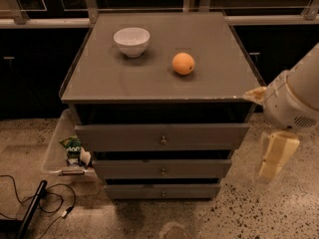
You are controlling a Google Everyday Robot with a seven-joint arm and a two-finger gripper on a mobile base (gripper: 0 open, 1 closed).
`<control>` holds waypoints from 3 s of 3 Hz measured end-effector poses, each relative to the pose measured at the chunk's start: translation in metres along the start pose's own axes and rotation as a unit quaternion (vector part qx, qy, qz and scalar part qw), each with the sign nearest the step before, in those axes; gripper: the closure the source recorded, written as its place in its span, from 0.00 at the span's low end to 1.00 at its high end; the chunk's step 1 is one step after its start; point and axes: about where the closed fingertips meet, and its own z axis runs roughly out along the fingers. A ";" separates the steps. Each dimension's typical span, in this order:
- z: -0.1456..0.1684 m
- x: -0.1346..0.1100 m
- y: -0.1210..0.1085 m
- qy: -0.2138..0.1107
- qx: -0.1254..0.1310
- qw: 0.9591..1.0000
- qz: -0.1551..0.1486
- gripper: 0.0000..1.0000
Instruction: Open top drawer
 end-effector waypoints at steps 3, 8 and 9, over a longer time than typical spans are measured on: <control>0.051 0.021 0.009 -0.057 -0.002 0.996 -0.064 0.00; 0.164 0.011 -0.071 -0.102 0.065 0.981 -0.152 0.00; 0.164 0.011 -0.071 -0.102 0.065 0.981 -0.152 0.00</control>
Offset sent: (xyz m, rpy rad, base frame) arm -0.0032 -0.0039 -0.0461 0.0843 -0.0117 0.0526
